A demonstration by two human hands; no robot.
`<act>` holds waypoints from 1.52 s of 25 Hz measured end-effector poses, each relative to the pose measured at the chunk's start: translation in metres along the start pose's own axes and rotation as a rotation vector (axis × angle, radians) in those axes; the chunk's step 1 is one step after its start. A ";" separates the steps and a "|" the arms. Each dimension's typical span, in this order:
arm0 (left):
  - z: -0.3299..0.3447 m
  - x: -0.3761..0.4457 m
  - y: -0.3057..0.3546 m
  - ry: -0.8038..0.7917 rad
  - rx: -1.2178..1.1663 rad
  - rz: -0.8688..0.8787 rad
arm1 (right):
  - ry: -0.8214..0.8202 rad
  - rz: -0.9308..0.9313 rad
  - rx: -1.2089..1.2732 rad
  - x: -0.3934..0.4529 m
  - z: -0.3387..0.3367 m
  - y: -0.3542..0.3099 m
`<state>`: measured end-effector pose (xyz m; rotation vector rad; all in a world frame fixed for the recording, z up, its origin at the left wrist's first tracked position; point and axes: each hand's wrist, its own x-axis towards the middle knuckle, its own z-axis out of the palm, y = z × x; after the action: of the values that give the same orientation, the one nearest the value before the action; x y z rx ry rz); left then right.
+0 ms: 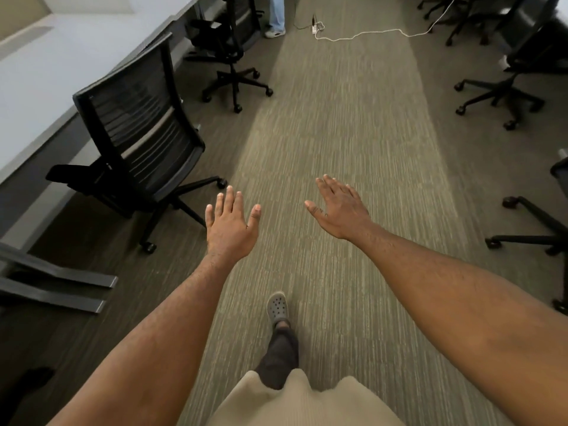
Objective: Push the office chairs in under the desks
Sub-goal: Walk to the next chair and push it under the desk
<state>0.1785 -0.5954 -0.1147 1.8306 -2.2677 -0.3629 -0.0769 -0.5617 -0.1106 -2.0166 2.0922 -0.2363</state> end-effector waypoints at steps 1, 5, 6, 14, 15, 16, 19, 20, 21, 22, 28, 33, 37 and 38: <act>0.000 0.020 -0.004 0.015 -0.010 -0.005 | -0.002 -0.009 0.001 0.021 -0.002 -0.002; -0.009 0.113 -0.031 0.109 -0.040 -0.059 | 0.015 -0.058 0.008 0.127 -0.008 -0.018; -0.016 0.137 -0.040 0.128 -0.041 -0.081 | 0.015 -0.066 0.013 0.155 -0.011 -0.024; -0.089 0.271 -0.135 0.322 0.015 -0.286 | 0.047 -0.245 0.048 0.361 -0.026 -0.111; -0.095 0.279 -0.145 0.333 0.024 -0.306 | 0.054 -0.277 0.056 0.382 -0.026 -0.123; -0.102 0.289 -0.154 0.341 0.026 -0.326 | 0.057 -0.307 0.069 0.403 -0.026 -0.135; -0.118 0.320 -0.183 0.383 0.021 -0.415 | 0.055 -0.396 0.116 0.469 -0.023 -0.171; -0.123 0.331 -0.193 0.401 0.023 -0.447 | 0.063 -0.433 0.127 0.492 -0.021 -0.182; -0.128 0.342 -0.202 0.425 0.024 -0.479 | 0.071 -0.468 0.143 0.516 -0.021 -0.193; -0.134 0.355 -0.210 0.457 0.030 -0.509 | 0.080 -0.498 0.163 0.542 -0.022 -0.203; -0.169 0.443 -0.266 0.575 -0.036 -0.759 | 0.036 -0.645 0.202 0.721 -0.036 -0.256; -0.176 0.494 -0.293 0.411 0.004 -1.022 | -0.070 -0.687 0.125 0.844 -0.041 -0.285; -0.171 0.506 -0.300 0.374 0.108 -1.146 | -0.077 -0.786 0.125 0.874 -0.025 -0.296; -0.171 0.507 -0.303 0.380 0.127 -1.164 | -0.049 -0.813 0.143 0.878 -0.021 -0.301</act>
<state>0.4056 -1.1629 -0.0455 2.7918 -0.8136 0.0004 0.1802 -1.4515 -0.0530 -2.6206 1.0806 -0.4388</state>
